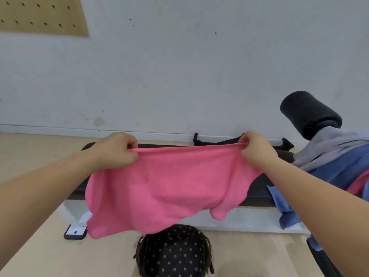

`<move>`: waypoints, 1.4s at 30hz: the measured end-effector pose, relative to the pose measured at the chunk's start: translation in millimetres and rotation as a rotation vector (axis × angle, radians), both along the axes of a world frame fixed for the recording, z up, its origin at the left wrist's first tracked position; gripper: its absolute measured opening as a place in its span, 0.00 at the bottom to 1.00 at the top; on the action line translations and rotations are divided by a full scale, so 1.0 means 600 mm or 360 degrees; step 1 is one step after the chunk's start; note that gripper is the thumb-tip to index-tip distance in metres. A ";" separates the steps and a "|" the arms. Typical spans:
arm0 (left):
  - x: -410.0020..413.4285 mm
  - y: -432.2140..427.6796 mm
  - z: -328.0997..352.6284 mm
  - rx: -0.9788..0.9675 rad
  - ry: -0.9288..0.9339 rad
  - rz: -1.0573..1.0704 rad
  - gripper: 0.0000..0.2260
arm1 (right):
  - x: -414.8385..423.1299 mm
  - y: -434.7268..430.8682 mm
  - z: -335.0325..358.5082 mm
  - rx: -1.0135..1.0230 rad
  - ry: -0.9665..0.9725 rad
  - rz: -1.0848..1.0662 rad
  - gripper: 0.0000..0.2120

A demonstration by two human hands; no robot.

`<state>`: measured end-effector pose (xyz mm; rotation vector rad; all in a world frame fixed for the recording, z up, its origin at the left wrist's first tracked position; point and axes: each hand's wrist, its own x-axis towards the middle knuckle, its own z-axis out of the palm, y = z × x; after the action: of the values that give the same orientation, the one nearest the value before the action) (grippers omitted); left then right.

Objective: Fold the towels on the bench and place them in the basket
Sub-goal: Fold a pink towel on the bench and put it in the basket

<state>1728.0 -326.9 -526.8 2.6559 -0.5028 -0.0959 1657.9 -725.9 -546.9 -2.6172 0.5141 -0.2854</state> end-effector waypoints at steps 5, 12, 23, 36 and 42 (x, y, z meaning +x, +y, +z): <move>0.121 -0.041 -0.067 0.0210 -0.0040 -0.0059 0.04 | 0.093 -0.030 -0.065 -0.0241 0.0284 -0.0129 0.17; 0.249 -0.043 -0.177 0.0273 -0.0098 -0.0005 0.11 | 0.181 -0.095 -0.154 -0.0656 0.0264 0.0142 0.17; 0.217 -0.042 -0.156 0.0591 -0.0499 0.0216 0.14 | 0.177 0.026 -0.116 -0.0886 0.0192 0.0330 0.26; 0.011 0.087 -0.187 -0.0089 0.0174 0.0932 0.16 | 0.010 0.324 -0.169 -0.0192 0.0522 0.0667 0.30; 0.017 0.097 -0.187 -0.0255 0.0070 0.0806 0.06 | 0.010 0.352 -0.180 -0.0306 0.0572 0.0594 0.32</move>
<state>1738.1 -268.6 -638.9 2.5306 0.1778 0.0384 1663.9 -514.8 -655.2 -2.8967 0.1031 0.2725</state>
